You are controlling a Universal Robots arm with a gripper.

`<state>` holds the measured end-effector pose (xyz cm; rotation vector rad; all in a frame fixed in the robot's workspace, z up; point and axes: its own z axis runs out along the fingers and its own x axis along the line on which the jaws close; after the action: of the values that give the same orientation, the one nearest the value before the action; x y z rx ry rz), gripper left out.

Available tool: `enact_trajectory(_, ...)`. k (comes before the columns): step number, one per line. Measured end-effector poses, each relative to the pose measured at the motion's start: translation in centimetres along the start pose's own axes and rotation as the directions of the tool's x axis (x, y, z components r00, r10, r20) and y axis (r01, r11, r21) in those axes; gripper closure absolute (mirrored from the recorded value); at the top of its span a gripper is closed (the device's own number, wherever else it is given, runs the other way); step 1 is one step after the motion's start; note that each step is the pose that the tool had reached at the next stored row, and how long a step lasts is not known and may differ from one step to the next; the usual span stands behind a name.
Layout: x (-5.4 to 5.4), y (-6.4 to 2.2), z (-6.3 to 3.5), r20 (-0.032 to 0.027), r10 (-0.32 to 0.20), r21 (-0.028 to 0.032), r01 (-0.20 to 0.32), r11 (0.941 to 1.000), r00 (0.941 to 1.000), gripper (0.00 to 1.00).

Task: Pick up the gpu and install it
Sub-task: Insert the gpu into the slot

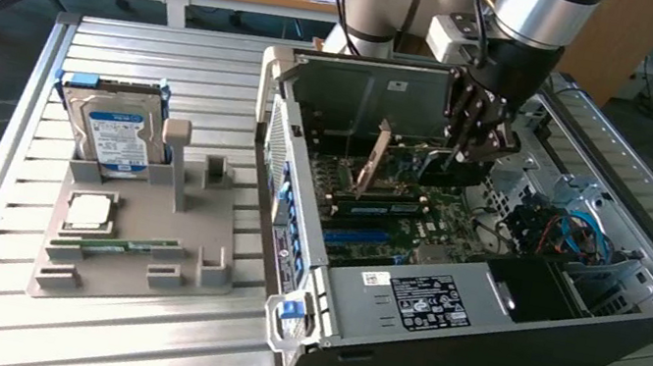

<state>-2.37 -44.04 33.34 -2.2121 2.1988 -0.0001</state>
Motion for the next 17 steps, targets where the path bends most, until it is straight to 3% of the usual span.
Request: enact_trajectory(17,0.34,0.12,0.59,0.0002,0.0,0.0001,0.0,1.0,1.0,0.73)
